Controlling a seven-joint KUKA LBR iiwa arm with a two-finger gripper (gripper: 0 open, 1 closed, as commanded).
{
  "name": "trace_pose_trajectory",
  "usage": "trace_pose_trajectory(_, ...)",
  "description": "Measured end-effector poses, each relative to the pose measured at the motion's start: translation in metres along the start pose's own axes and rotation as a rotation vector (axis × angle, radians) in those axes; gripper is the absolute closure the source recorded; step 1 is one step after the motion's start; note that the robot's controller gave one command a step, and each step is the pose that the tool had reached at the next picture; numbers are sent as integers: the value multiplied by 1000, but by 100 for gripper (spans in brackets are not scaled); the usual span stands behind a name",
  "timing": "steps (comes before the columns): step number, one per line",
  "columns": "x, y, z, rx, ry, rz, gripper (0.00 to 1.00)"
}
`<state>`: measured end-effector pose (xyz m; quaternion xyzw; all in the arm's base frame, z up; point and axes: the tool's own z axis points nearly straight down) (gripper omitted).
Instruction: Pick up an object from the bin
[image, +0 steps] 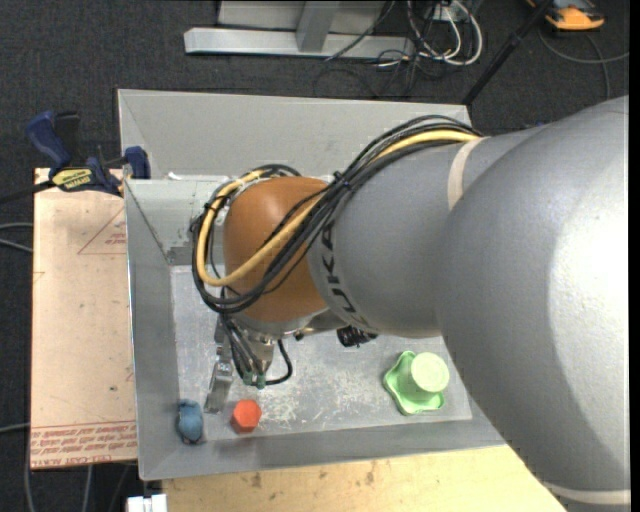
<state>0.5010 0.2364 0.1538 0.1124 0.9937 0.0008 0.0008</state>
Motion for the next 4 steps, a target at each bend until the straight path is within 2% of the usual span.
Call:
trace_pose_trajectory(1,-7,-66,28,4,3,-255,0)
trace_pose_trajectory(2,6,-52,82,-4,-9,-239,0)
trace_pose_trajectory(3,5,-52,77,-7,-14,-238,100)
trace_pose_trajectory(4,-2,-43,-105,-4,-8,-235,100)
